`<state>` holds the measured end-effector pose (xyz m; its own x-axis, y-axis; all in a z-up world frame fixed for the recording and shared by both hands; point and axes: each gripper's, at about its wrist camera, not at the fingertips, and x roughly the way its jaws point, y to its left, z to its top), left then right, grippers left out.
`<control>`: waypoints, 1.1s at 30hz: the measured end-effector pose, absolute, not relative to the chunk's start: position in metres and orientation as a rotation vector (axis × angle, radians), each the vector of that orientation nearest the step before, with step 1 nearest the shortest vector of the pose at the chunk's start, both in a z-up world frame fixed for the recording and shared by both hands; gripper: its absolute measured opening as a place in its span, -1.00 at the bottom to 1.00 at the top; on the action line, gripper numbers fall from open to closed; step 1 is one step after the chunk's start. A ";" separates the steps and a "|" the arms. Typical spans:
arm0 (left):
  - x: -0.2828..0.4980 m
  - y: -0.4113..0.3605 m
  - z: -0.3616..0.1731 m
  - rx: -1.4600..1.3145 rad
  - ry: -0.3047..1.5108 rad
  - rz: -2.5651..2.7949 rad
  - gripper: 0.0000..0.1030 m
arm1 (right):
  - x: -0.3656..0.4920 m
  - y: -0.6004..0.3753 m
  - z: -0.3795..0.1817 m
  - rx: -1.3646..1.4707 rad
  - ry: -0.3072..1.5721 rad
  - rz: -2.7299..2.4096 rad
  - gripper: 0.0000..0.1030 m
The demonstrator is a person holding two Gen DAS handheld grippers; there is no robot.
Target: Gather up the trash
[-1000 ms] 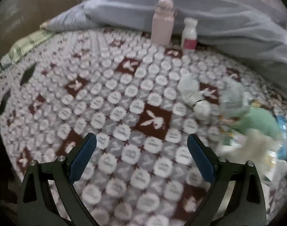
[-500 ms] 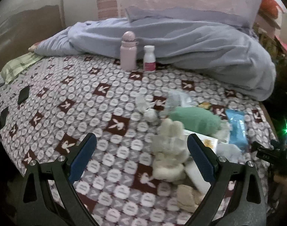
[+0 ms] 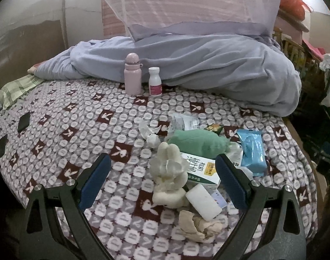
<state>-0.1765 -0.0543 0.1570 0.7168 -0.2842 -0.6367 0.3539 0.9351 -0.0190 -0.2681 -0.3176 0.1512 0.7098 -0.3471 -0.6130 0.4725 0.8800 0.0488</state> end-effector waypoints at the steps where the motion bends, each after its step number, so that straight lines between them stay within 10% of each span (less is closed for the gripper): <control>1: -0.176 -0.055 0.157 0.101 0.687 -0.357 0.88 | -0.269 -0.313 0.156 0.202 0.619 -0.457 1.00; 33: -0.179 -0.058 0.164 0.093 0.641 -0.350 0.88 | -0.273 -0.271 0.187 0.118 0.537 -0.419 1.00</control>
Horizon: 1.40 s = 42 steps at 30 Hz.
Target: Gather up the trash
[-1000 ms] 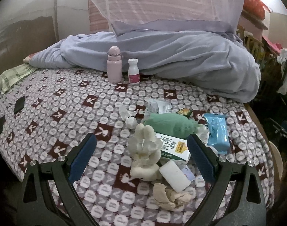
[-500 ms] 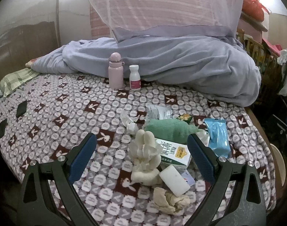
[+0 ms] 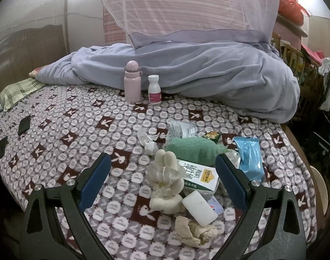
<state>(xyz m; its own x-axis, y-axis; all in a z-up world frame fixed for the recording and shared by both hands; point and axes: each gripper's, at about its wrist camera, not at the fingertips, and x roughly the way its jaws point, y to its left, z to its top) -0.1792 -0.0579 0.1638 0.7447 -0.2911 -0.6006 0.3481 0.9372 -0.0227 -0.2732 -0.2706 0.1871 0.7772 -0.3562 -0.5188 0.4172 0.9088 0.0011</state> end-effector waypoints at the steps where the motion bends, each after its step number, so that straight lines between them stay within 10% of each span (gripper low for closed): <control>1: -0.179 -0.058 0.164 0.094 0.642 -0.350 0.88 | -0.273 -0.270 0.187 0.119 0.537 -0.418 1.00; 42: -0.161 -0.048 0.142 0.094 0.701 -0.312 0.88 | -0.254 -0.264 0.165 0.068 0.657 -0.361 1.00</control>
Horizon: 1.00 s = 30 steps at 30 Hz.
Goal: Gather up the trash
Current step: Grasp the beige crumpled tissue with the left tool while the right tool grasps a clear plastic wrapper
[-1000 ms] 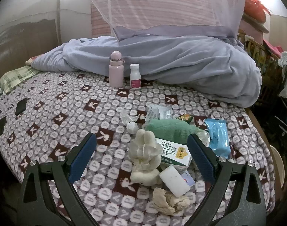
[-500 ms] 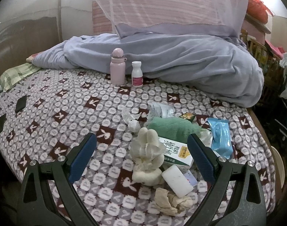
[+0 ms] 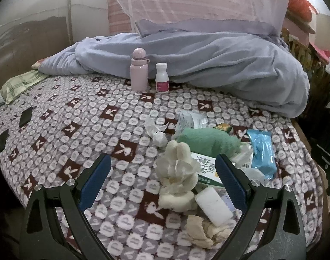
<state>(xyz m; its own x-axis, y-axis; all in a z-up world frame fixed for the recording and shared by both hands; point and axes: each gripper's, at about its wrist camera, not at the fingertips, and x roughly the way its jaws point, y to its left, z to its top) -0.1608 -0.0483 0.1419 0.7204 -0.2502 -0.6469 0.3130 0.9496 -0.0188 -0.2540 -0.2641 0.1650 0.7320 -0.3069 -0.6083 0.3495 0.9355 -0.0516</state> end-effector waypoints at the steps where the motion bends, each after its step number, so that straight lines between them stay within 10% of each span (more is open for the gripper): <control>1: -0.160 -0.046 0.140 0.099 0.705 -0.310 0.88 | -0.254 -0.265 0.163 0.071 0.668 -0.358 1.00; 20: -0.181 -0.032 0.090 0.189 0.965 -0.541 0.87 | -0.220 -0.265 0.085 0.184 0.924 -0.098 0.97; 30: -0.188 -0.059 0.065 0.183 1.028 -0.644 0.68 | -0.176 -0.236 0.057 0.112 1.015 0.013 0.12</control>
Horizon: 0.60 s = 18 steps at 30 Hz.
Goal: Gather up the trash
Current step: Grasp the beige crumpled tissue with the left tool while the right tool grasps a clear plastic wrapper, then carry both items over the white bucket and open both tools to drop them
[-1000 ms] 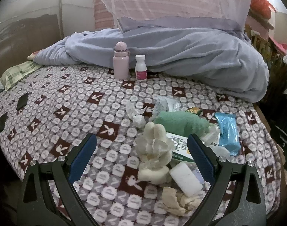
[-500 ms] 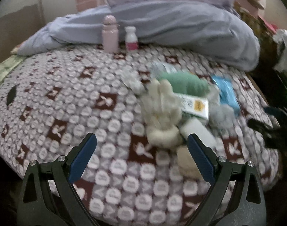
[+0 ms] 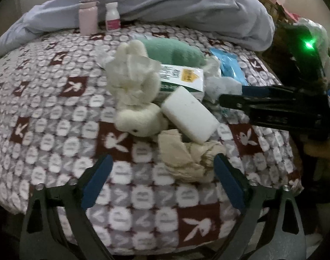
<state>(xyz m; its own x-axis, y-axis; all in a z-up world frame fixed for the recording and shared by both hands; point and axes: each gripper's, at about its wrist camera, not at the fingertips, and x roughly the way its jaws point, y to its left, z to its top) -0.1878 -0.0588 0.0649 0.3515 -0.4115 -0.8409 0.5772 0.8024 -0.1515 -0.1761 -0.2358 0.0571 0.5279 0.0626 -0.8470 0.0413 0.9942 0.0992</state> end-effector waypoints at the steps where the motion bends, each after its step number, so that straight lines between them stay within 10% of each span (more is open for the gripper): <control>1: -0.187 -0.063 0.062 0.188 1.039 -0.654 0.47 | -0.174 -0.235 0.053 0.115 1.022 0.013 -0.17; 5: -0.185 -0.072 0.050 0.156 1.119 -0.715 -0.42 | -0.172 -0.235 0.042 0.144 1.030 0.032 -0.30; 18: -0.214 -0.084 0.101 0.128 1.103 -0.821 -0.79 | -0.236 -0.291 0.087 0.213 0.931 -0.037 -0.56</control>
